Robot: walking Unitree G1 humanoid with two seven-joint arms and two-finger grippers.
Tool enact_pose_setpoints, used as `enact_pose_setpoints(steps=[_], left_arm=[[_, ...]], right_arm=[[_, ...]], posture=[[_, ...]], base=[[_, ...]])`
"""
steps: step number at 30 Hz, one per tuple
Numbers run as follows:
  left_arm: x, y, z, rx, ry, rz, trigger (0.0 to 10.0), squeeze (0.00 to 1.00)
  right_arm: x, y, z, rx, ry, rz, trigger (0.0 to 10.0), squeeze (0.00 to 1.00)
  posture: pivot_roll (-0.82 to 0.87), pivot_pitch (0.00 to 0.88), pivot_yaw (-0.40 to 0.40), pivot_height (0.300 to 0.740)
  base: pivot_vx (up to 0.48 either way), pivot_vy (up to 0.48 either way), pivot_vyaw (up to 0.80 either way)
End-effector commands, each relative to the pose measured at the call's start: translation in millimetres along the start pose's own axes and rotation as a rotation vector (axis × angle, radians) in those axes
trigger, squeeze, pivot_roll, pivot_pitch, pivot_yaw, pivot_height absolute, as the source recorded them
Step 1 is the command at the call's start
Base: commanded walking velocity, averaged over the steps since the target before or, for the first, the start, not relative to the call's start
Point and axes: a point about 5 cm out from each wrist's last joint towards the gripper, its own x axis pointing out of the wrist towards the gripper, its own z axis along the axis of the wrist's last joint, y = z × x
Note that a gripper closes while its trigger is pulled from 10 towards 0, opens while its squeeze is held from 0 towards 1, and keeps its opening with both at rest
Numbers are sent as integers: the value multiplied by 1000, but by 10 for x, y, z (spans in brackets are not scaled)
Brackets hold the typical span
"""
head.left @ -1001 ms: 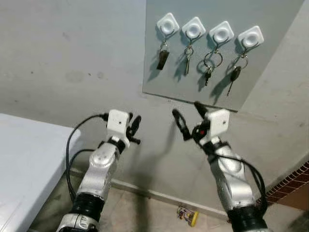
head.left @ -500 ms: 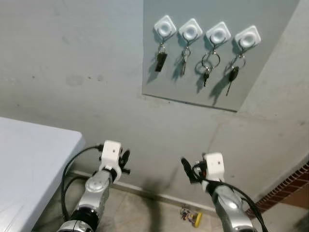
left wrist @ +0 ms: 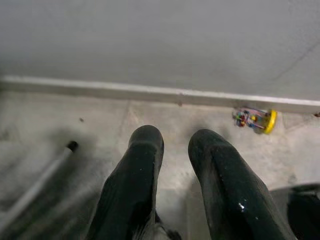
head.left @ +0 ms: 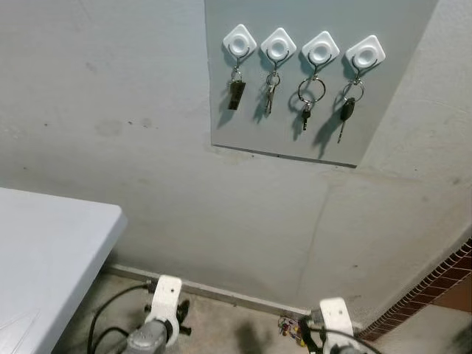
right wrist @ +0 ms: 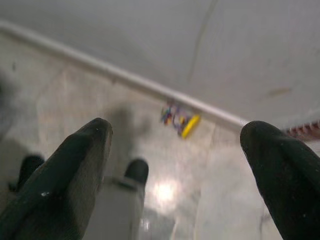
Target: Hang keys on a hook
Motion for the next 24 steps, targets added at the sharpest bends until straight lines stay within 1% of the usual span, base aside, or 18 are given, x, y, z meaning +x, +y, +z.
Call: enact_pose_setpoints(steps=[1, 2, 4, 5, 6, 7, 8, 10, 13, 14, 17, 19, 24], left_arm=[[-31, 35, -93, -28, 31, 19, 10000, 0], [-57, 43, -170, -24, 53, 24, 10000, 0], [-81, 53, -233, -28, 73, 30, 10000, 0], [-90, 62, -255, -30, 79, 34, 10000, 0], [-110, 81, -297, -30, 88, 40, 10000, 0], [-118, 89, -311, -27, 92, 43, 10000, 0], [-129, 105, -328, -48, 92, 47, 10000, 0], [-138, 132, -337, -47, 93, 63, 10000, 0], [-138, 137, -334, -53, 89, 65, 10000, 0], [-135, 136, -322, -51, 83, 63, 10000, 0], [-125, 138, -296, -46, 75, 64, 10000, 0], [-116, 139, -272, -49, 69, 64, 10000, 0], [-100, 128, -235, -39, 62, 54, 10000, 0]], right_arm=[[-27, 42, -116, 1, 58, 9, 10000, 1000], [-49, 74, -186, -16, 90, 27, 10000, 1000], [-67, 99, -238, -36, 111, 37, 10000, 1000], [-73, 102, -256, -32, 120, 32, 10000, 1000], [-80, 117, -279, 35, 131, 42, 10000, 984], [-81, 121, -283, 50, 132, 45, 10000, 984], [-80, 133, -283, 86, 131, 56, 10000, 0], [-75, 145, -266, 105, 121, 65, 10000, 0], [-68, 158, -255, 108, 121, 72, 10000, 0], [-63, 163, -252, 89, 130, 70, 10000, 0], [-60, 161, -258, 110, 142, 61, 10000, 0], [-57, 147, -259, 97, 151, 53, 10000, 0], [-69, 124, -292, 91, 173, 41, 10000, 0]], posture=[[-101, 0, 7, 740], [-100, 0, 6, 740], [-99, 0, 6, 740], [-99, 0, 6, 740], [-97, 0, 2, 740], [-97, 0, 2, 740], [-97, 0, 2, 740], [-97, 0, 2, 740], [-97, 0, 2, 740], [-90, 0, 0, 740], [-87, 0, 1, 740], [-86, 0, 1, 740], [-86, 0, 1, 740]], base=[[0, 0, 0], [0, 0, 0], [0, 0, 0], [0, 0, 0], [0, 0, 0], [0, 0, 0], [0, 0, 0], [0, 0, 0], [0, 0, 0], [0, 0, 0], [0, 0, 0], [0, 0, 0], [0, 0, -723]])
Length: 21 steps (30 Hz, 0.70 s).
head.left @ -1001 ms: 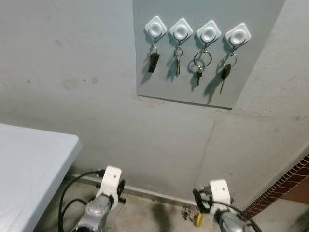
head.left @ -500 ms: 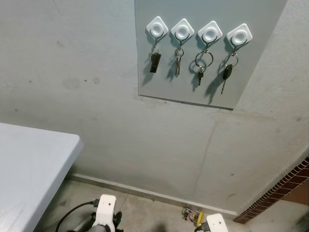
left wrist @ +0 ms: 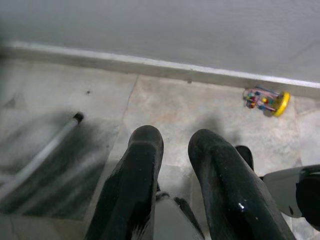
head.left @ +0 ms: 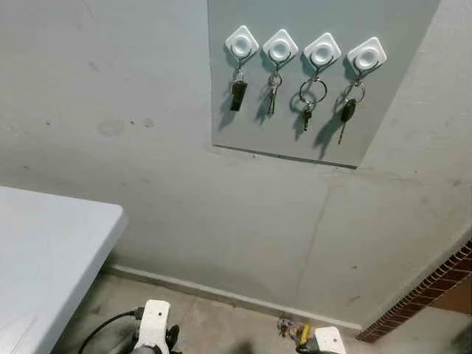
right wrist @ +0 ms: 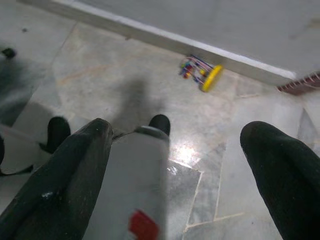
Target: Hang keys on a hook
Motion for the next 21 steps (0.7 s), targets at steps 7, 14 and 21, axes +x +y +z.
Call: enact_pose_setpoints(steps=[7, 14, 21], left_arm=[[8, 5, 26, 24, 0, -4, 10000, 0], [-13, 26, -29, 32, 16, -7, 10000, 0], [-13, 20, -29, 23, 12, -16, 10000, 0]], right_arm=[[-26, -21, -93, 15, 29, -16, 10000, 0], [-37, -11, -135, 15, 39, -16, 10000, 0], [-38, -14, -136, 13, 38, -15, 10000, 0]], posture=[[-85, 0, 3, 740], [-86, 0, 1, 740], [-85, 0, 0, 740]], base=[[0, 0, -763], [0, 0, -754], [0, -319, -740]])
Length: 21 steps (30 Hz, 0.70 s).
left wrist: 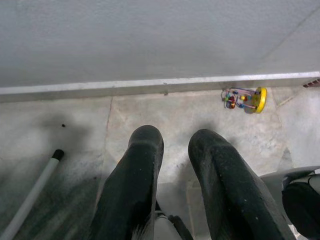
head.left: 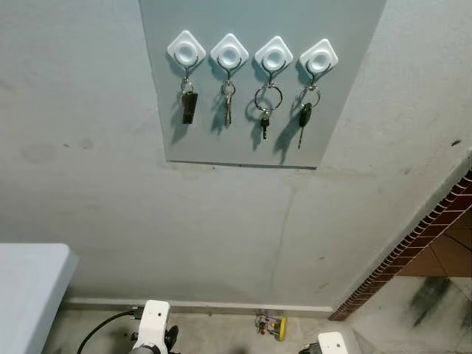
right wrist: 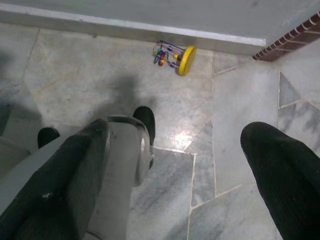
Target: Hang keys on a hook
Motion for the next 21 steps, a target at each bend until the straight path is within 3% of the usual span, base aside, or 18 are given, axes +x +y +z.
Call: enact_pose_setpoints(steps=[1, 3, 21], left_arm=[[-2, -9, -12, 1, 4, -11, 10000, 0], [0, -9, -6, 8, 4, -7, 10000, 0], [6, -35, -12, 4, 16, -18, 10000, 0]], right_arm=[[-7, -16, -25, 2, 10, -10, 10000, 0], [-8, -18, -26, 2, 10, -11, 10000, 0], [-12, -20, -13, 17, -12, 8, 10000, 0]], posture=[[-84, 0, -1, 740], [-85, 0, -2, 740], [-86, 0, -8, 740]], base=[[0, -480, -731], [0, -322, -663], [0, 0, 0]])
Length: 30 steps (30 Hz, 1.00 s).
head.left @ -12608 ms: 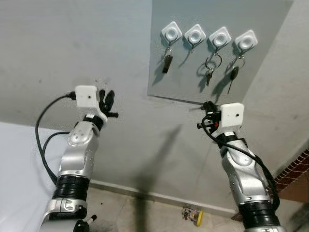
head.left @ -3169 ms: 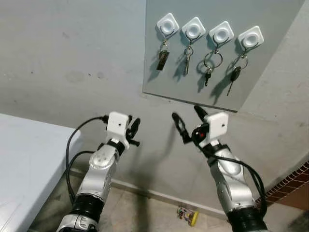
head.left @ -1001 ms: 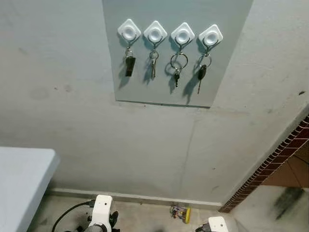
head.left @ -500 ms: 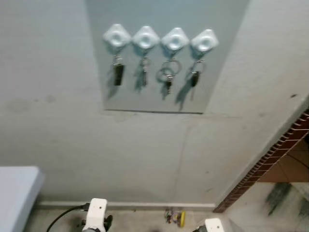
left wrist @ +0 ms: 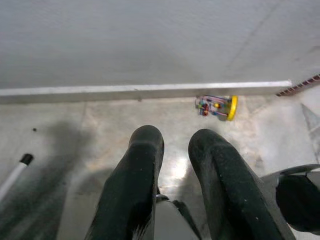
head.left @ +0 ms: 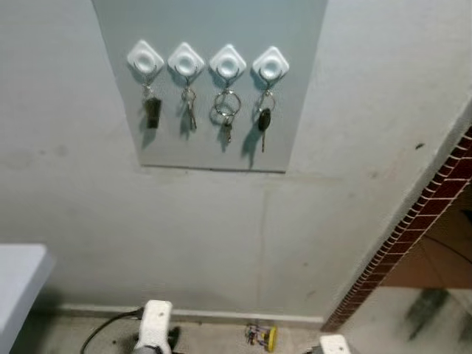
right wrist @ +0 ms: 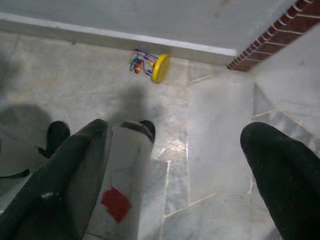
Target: Hang keys on a hook
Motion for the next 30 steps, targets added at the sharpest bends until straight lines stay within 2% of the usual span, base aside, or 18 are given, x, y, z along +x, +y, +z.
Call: enact_pose_setpoints(steps=[1, 7, 30], left_arm=[[-9, 68, 11, 12, 3, 16, 10000, 0], [-7, 65, 15, 12, 2, 12, 10000, 0], [-4, 54, 17, -4, 2, 5, 10000, 0]], right_arm=[[13, 44, 34, 10, -12, 17, 10000, 0], [14, 43, 35, 8, -12, 18, 10000, 0], [9, 40, 20, 11, -10, 19, 10000, 0]], posture=[[-86, 0, -10, 740], [-86, 0, -11, 740], [-91, 0, -12, 740]], base=[[0, 0, 0], [0, -169, 0], [0, -471, 0]])
